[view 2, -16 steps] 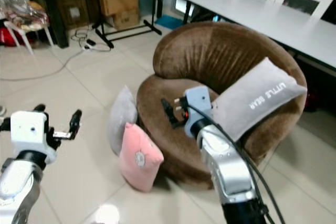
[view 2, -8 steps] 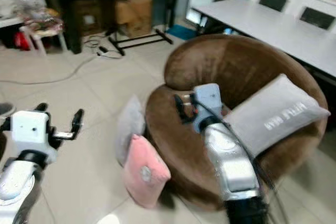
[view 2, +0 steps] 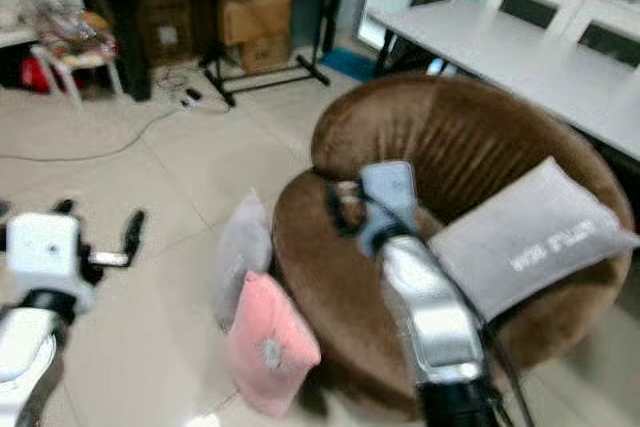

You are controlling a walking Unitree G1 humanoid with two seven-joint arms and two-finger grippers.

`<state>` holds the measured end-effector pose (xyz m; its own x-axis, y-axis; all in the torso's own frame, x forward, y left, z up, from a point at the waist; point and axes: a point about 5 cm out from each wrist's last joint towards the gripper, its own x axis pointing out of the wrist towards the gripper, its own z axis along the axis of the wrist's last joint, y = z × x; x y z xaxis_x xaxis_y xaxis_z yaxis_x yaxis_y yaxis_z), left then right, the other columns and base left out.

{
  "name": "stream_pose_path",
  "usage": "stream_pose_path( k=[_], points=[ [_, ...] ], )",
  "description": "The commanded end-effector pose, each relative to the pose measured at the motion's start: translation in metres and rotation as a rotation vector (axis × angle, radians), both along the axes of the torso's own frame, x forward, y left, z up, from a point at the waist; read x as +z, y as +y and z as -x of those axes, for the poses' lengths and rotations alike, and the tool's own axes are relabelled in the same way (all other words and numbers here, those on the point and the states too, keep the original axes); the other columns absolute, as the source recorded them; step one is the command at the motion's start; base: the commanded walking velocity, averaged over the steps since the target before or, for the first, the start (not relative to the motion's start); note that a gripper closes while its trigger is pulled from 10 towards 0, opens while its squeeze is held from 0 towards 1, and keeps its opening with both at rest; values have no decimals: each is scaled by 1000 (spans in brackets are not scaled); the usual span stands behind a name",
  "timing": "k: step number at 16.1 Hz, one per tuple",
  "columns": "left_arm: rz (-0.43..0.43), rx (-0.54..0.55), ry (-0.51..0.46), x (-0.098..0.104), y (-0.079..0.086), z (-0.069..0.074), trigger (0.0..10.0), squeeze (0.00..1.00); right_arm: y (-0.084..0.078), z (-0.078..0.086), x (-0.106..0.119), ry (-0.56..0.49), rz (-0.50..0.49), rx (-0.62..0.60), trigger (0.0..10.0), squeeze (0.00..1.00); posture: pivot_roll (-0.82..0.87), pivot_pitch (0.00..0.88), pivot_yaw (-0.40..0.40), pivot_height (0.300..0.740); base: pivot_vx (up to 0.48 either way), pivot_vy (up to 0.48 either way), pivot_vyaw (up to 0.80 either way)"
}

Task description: Move the pillow to the sofa from floor

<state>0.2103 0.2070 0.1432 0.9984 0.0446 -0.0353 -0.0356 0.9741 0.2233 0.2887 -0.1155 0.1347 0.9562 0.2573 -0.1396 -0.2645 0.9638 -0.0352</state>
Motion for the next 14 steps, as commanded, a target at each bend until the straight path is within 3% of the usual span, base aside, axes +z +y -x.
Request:
stream_pose_path(
  k=[1,7,9,14],
  points=[
    [8,-27,-2,0,-7,-2,10000,0,-15,-1,1,-10,19,-51,10000,0,36,0,-104,740,285,0,0],
    [4,-37,3,-1,-8,-2,10000,0,-9,2,1,-20,58,25,10000,0,34,0,-98,740,286,0,0],
    [3,-39,4,-1,-8,-2,10000,0,-6,4,1,-28,77,54,10000,0,34,0,-98,740,285,0,800],
    [1,-41,4,-1,-9,-3,10000,0,-12,2,0,-12,32,2,10000,0,32,0,-95,740,284,0,160]
  ],
)
